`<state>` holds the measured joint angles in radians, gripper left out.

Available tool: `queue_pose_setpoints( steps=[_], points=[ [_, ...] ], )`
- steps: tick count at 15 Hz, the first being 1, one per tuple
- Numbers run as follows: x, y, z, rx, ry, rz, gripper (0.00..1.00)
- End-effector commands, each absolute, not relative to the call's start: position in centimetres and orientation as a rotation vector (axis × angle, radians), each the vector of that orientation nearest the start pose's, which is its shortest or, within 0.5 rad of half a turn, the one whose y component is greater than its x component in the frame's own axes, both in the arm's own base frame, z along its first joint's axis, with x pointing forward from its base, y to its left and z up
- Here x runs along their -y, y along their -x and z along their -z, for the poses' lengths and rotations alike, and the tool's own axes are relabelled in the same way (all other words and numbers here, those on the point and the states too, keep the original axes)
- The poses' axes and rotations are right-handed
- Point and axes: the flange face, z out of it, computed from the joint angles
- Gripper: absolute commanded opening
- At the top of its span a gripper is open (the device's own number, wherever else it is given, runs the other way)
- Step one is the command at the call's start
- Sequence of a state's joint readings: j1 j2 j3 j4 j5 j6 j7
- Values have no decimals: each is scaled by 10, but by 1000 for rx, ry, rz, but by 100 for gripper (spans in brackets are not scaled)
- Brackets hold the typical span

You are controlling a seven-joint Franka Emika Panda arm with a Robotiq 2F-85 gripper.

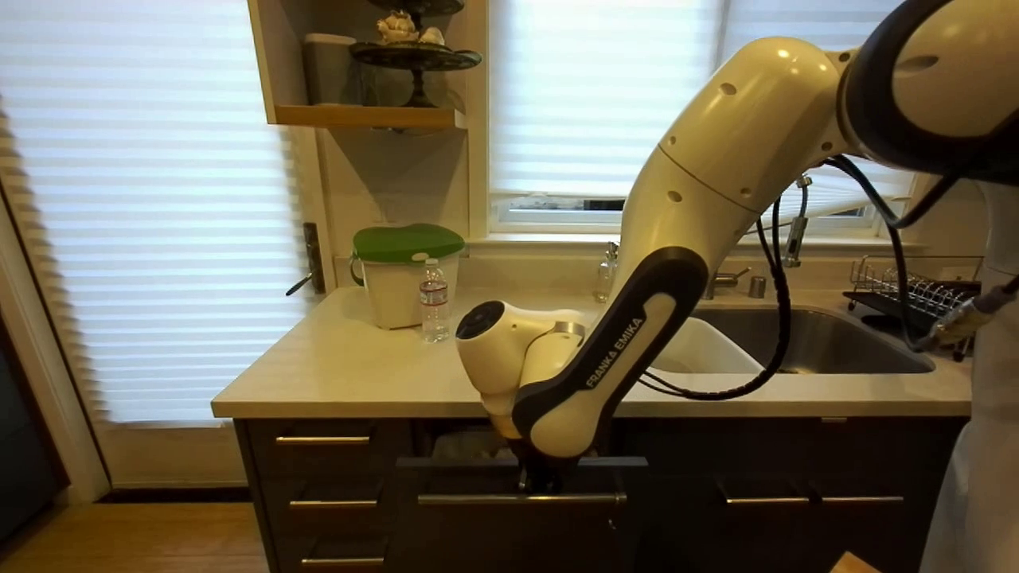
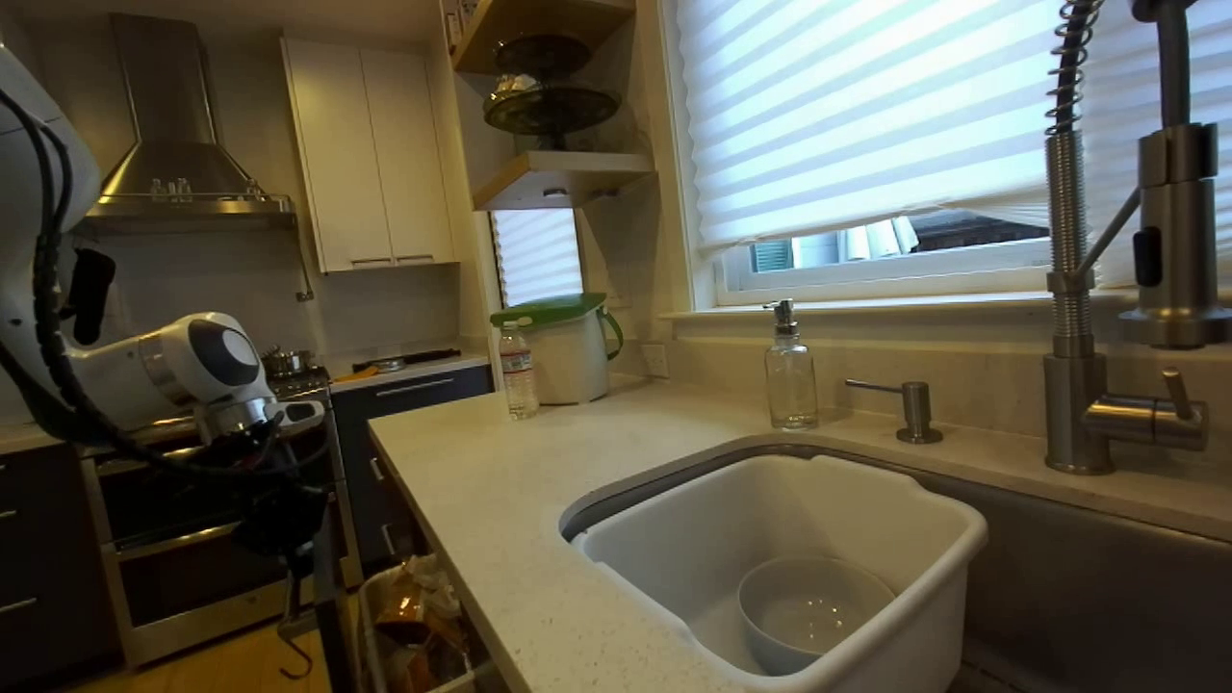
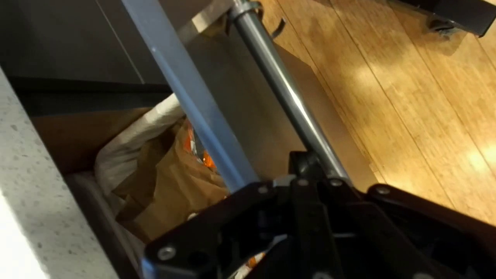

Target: Close the open drawer at the bottom

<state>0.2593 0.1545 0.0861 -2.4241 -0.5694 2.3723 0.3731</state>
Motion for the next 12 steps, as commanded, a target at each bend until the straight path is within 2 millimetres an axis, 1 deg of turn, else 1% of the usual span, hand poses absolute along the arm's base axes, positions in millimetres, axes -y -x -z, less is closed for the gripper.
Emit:
queue_pose_setpoints(
  steps=[1,3,5,8,11,12],
  points=[
    [-116,-445,-217,706,3470,-110,0],
    [-106,-449,-217,703,3476,-90,0],
    [-103,-451,-219,708,3498,-83,0],
    [-102,-450,-226,736,3545,-74,0],
    [-101,-451,-226,786,3600,-98,0],
    [-99,-452,-227,796,3646,-92,0]
  ],
)
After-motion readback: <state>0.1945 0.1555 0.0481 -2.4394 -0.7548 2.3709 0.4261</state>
